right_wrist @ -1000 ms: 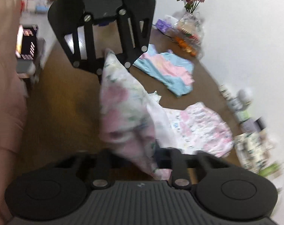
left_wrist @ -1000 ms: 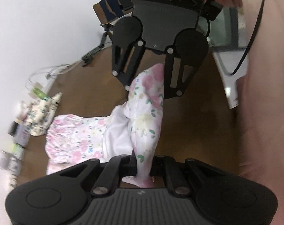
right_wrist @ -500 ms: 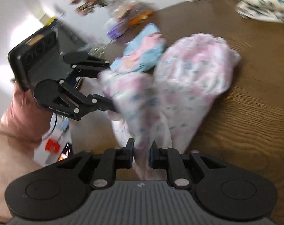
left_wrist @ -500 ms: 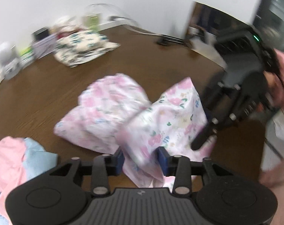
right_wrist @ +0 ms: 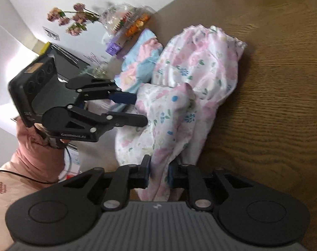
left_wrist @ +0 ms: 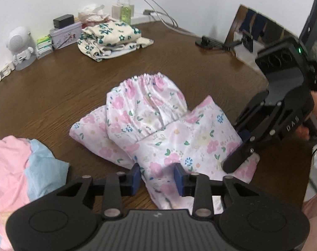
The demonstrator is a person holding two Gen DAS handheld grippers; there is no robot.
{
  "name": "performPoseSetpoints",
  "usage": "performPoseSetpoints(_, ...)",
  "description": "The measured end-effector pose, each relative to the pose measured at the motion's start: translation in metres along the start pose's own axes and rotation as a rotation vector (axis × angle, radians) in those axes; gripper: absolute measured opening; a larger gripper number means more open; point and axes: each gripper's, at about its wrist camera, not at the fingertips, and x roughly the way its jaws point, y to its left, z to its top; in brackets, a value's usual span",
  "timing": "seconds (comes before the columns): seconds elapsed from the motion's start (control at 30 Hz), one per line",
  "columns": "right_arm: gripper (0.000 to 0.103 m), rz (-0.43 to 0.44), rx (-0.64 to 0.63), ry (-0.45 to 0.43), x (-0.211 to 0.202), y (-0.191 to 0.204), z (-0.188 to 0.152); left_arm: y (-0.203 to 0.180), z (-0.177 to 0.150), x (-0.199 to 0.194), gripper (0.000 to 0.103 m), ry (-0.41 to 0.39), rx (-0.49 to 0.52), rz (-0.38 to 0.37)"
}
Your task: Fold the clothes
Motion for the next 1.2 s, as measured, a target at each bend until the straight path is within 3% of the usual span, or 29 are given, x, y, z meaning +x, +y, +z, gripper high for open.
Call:
performPoseSetpoints(0.07, 0.017, 0.031, -0.008, -0.012, -0.003, 0.005, -0.002, -0.002, -0.002, -0.008, 0.02, -0.019, -0.009, -0.009)
performPoseSetpoints(0.17, 0.017, 0.066, -0.019, -0.014, -0.004, 0.01, -0.005, -0.009, -0.008, -0.012, 0.019, -0.006, 0.0, -0.026)
performPoseSetpoints(0.43, 0.017, 0.034, 0.058, 0.009, 0.017, -0.004, -0.008, -0.016, -0.016, 0.004, 0.019, 0.056, -0.003, 0.0)
performPoseSetpoints(0.53, 0.02, 0.025, 0.075, -0.015, 0.017, -0.004, -0.008, -0.015, -0.016, 0.0, 0.031, 0.026, -0.016, 0.032)
performPoseSetpoints(0.6, 0.031, 0.012, 0.07, -0.037, 0.008, 0.0, -0.012, -0.019, -0.018, -0.01, 0.047, -0.019, -0.004, 0.074)
performPoseSetpoints(0.7, 0.053, -0.093, -0.018, -0.131, -0.016, 0.022, -0.016, -0.03, -0.023, -0.035, 0.054, -0.116, 0.045, 0.16)
performPoseSetpoints(0.8, 0.055, -0.199, -0.135, -0.235, -0.041, 0.049, -0.022, -0.052, -0.03, -0.053, 0.056, -0.206, 0.147, 0.248)
performPoseSetpoints(0.87, 0.054, -0.265, -0.266, -0.291, -0.044, 0.075, -0.027, -0.059, -0.033, -0.044, 0.055, -0.204, 0.179, 0.271)
performPoseSetpoints(0.93, 0.041, -0.35, -0.411, -0.305, -0.033, 0.098, -0.033, -0.064, -0.037, -0.033, 0.043, -0.195, 0.205, 0.29)
performPoseSetpoints(0.97, 0.026, -0.394, -0.482, -0.295, -0.023, 0.105, -0.036, -0.067, -0.039, -0.028, 0.032, -0.191, 0.218, 0.299)
performPoseSetpoints(1.0, 0.018, -0.438, -0.55, -0.278, -0.012, 0.111, -0.039, -0.069, -0.04, -0.022, 0.026, -0.186, 0.231, 0.309)
performPoseSetpoints(1.1, 0.015, -0.533, -0.644, -0.206, 0.022, 0.109, -0.044, -0.077, -0.046, -0.006, 0.024, -0.172, 0.269, 0.337)
performPoseSetpoints(1.2, 0.015, -0.553, -0.633, -0.184, 0.036, 0.094, -0.047, -0.085, -0.051, 0.011, 0.024, -0.158, 0.307, 0.365)
